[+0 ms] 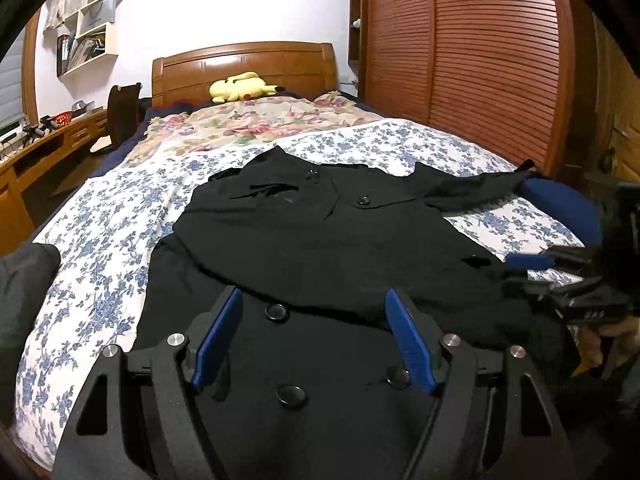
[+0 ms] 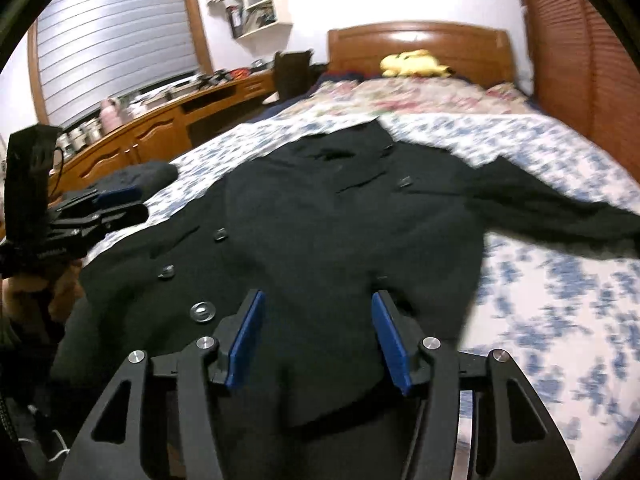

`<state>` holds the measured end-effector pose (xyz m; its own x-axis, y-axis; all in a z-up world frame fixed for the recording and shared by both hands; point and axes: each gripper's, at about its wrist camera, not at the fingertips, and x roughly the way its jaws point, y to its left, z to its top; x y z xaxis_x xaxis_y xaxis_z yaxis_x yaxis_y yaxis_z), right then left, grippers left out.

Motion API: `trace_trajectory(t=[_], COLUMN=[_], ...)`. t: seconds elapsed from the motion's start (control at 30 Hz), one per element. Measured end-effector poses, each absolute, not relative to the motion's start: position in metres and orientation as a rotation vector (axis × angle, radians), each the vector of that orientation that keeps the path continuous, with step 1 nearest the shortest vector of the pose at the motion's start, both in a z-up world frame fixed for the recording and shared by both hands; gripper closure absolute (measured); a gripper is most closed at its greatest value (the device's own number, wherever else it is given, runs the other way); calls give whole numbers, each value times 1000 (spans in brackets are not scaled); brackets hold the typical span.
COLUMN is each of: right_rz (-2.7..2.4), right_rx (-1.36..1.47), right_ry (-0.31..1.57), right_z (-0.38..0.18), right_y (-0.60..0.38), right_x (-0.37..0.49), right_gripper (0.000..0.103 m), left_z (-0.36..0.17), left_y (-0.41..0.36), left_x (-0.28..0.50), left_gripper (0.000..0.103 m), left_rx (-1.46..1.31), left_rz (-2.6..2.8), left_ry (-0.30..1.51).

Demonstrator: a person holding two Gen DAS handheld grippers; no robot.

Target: Fold large clothes

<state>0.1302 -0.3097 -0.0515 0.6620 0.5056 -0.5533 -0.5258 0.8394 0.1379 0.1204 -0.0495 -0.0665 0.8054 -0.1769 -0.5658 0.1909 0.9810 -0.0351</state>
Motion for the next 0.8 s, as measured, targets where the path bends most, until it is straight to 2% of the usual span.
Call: trace_trajectory(t=[0.37,0.6,0.8], right_rz=[504,483,453], right_rx=[-138,-128,-91], right_ry=[751,735,683], right_z=[-101,-97,-67], right_y=[-274,-269,-292], right_x=[178,173,163], right_gripper=[46,45,45], left_z=[-75,-79,-82], left_y=[-35,-41,-50], left_x=[138,170,196], left_gripper=[28,28,28], left_rx=[-2,-13,12], left_rz=[-211,-233,-246], left_ry=[580,570,559])
